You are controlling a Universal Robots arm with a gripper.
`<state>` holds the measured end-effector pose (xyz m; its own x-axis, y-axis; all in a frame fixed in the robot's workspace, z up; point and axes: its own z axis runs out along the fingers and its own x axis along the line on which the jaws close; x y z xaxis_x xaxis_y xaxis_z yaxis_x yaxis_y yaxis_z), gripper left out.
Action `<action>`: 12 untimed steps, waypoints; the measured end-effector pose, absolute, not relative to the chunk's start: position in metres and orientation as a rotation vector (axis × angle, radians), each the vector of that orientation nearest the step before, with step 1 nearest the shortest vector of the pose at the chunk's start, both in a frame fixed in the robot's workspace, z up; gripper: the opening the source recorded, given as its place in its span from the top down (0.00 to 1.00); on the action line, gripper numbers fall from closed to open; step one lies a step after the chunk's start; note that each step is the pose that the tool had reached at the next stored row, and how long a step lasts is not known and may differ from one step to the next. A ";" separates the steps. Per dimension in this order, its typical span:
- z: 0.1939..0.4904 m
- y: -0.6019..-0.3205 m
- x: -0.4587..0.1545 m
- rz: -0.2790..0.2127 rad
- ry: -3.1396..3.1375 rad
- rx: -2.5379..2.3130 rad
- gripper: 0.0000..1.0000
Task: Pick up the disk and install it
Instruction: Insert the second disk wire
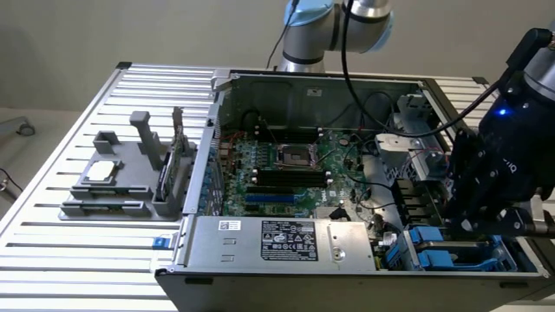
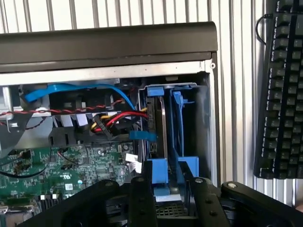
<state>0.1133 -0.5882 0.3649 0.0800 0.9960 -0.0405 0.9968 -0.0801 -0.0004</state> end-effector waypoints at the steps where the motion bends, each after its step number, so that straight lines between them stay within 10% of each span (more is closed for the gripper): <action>1: 0.366 -0.589 0.110 -0.046 2.112 2.289 0.72; 5: 0.369 -0.589 0.098 -0.045 2.112 2.290 0.89; 12: 0.369 -0.589 0.098 -0.044 2.113 2.290 0.89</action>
<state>0.0977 -0.5890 0.3691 0.0804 0.9960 -0.0382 0.9968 -0.0805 -0.0004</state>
